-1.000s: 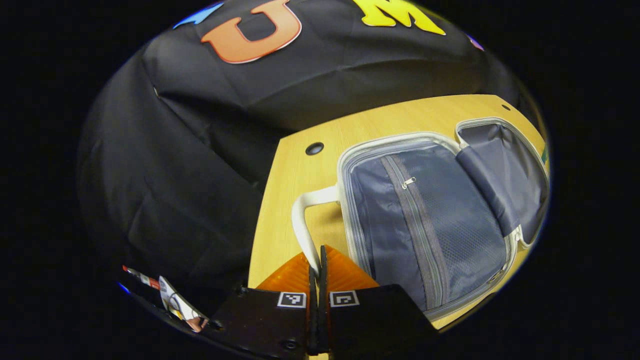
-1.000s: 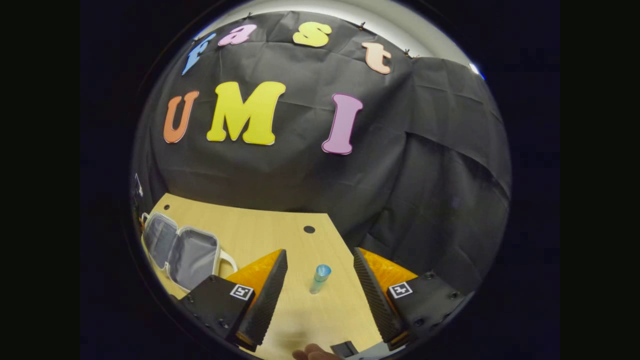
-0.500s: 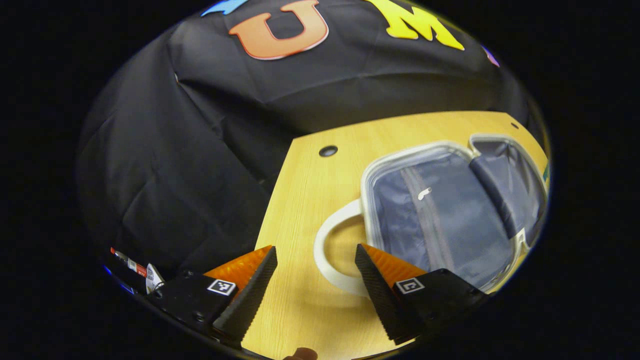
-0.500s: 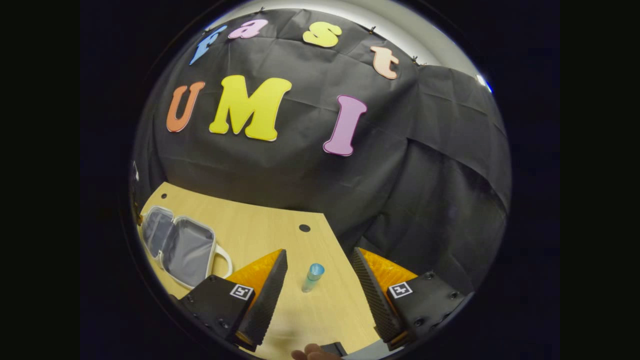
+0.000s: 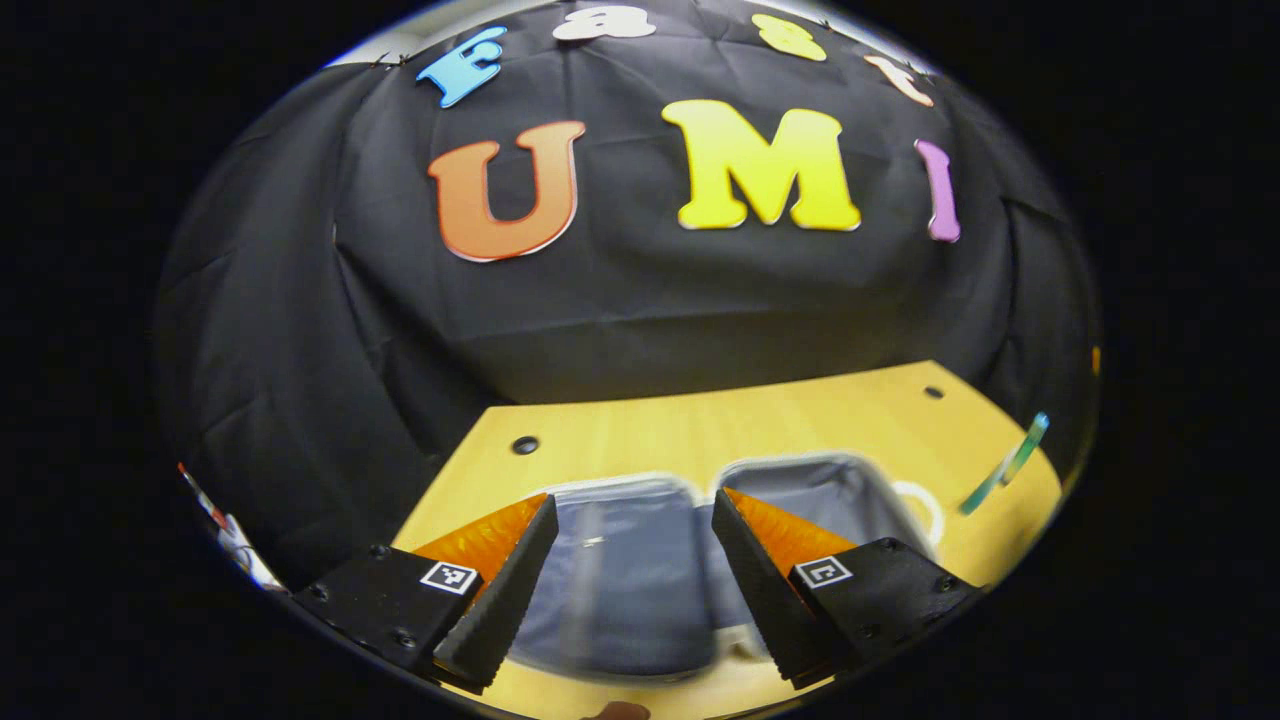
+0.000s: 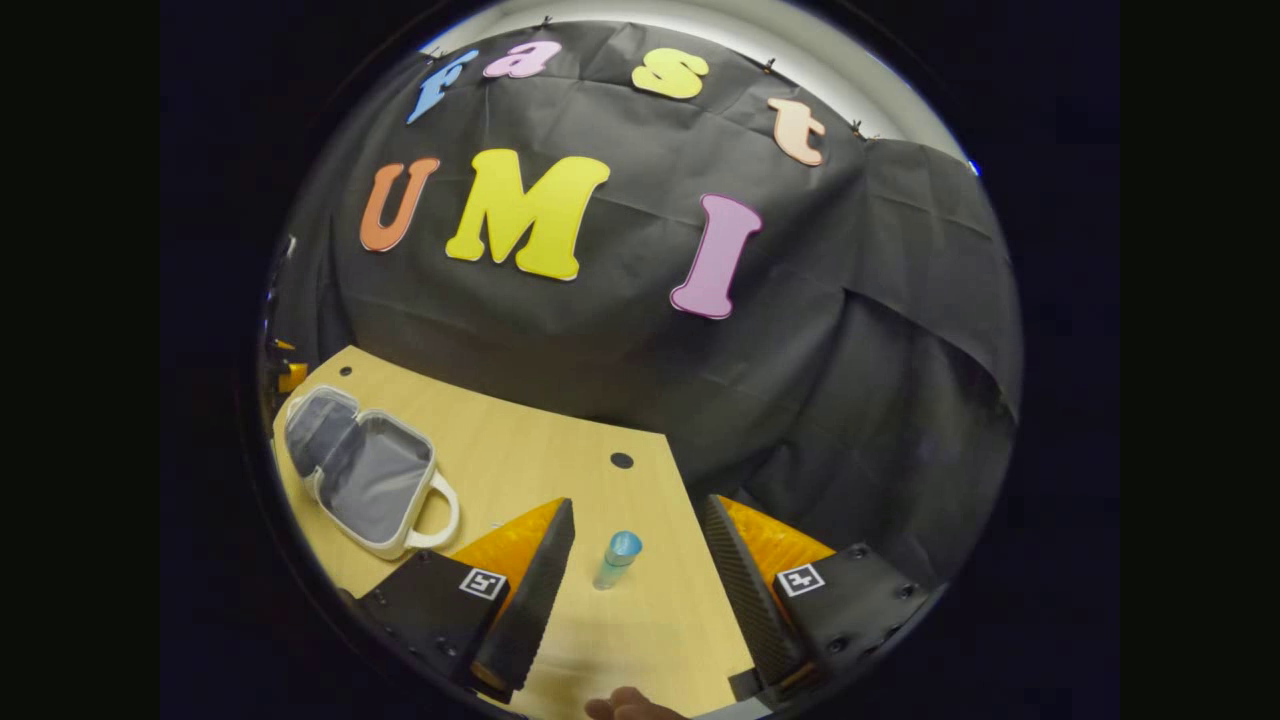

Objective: First open the suitcase, pack the skin care products into it, and then close the suitcase.

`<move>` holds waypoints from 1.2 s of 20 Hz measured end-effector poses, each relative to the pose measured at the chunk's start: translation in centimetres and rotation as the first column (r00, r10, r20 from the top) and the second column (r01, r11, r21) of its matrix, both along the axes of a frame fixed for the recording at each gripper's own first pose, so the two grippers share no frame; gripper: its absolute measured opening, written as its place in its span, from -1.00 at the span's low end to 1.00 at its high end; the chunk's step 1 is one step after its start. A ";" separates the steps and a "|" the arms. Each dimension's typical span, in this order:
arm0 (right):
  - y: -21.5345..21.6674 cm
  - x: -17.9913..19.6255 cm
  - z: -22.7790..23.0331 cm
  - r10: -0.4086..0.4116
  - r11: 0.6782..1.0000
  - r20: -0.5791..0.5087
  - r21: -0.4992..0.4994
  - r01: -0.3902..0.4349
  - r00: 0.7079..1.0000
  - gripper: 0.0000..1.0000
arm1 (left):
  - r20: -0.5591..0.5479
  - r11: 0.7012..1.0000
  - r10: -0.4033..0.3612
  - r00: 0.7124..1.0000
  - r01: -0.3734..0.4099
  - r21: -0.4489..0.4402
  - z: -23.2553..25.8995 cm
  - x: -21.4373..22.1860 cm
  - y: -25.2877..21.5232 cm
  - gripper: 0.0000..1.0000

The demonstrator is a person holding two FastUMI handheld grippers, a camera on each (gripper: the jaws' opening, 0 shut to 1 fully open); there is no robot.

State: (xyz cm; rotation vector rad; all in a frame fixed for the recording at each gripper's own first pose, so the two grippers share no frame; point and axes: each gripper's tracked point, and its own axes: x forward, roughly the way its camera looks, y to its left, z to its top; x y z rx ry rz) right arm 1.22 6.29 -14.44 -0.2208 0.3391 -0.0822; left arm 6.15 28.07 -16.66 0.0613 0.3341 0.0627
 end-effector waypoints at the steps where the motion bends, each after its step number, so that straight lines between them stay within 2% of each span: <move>1: -0.9 0.2 -0.1 0.003 1.000 -0.001 0.003 -0.003 1.000 0.58 | 0.020 1.000 -0.019 1.000 0.019 -0.013 0.5 0.1 -2.7 0.98; 4: -3.4 0.4 -0.8 0.003 1.000 -0.011 0.019 -0.003 1.000 0.56 | 0.030 0.992 -0.114 0.993 0.115 -0.051 0.6 -0.2 -11.1 0.97; 7: -6.2 0.6 -1.9 -0.005 1.000 -0.033 0.021 0.006 0.999 0.58 | -0.007 0.976 -0.213 0.977 0.212 -0.059 -1.6 -0.3 -18.9 0.97; 9: -8.2 0.5 -2.7 -0.013 1.000 -0.051 0.027 0.015 0.999 0.58 | -0.048 0.949 -0.309 0.950 0.305 -0.076 -3.6 -0.9 -24.3 0.97; 13: -11.6 0.2 -4.2 -0.025 1.000 -0.090 0.009 0.026 0.996 0.58 | -0.128 0.902 -0.431 0.893 0.424 -0.081 -8.2 -1.6 -32.7 0.98; 17: -13.8 -0.3 -7.1 -0.005 1.000 -0.168 0.008 0.006 0.986 0.58 | -0.210 0.888 -0.458 0.864 0.433 -0.155 -13.5 -1.2 -37.8 0.98; 23: -14.9 -0.1 -11.3 0.075 0.997 -0.280 -0.010 -0.081 0.957 0.58 | -0.275 0.933 -0.355 0.893 0.318 -0.170 -19.4 3.3 -38.8 0.97; 24: -14.7 0.2 -11.6 0.091 0.996 -0.285 0.000 -0.095 0.954 0.58 | -0.279 0.939 -0.337 0.899 0.301 -0.165 -20.0 4.0 -38.5 0.89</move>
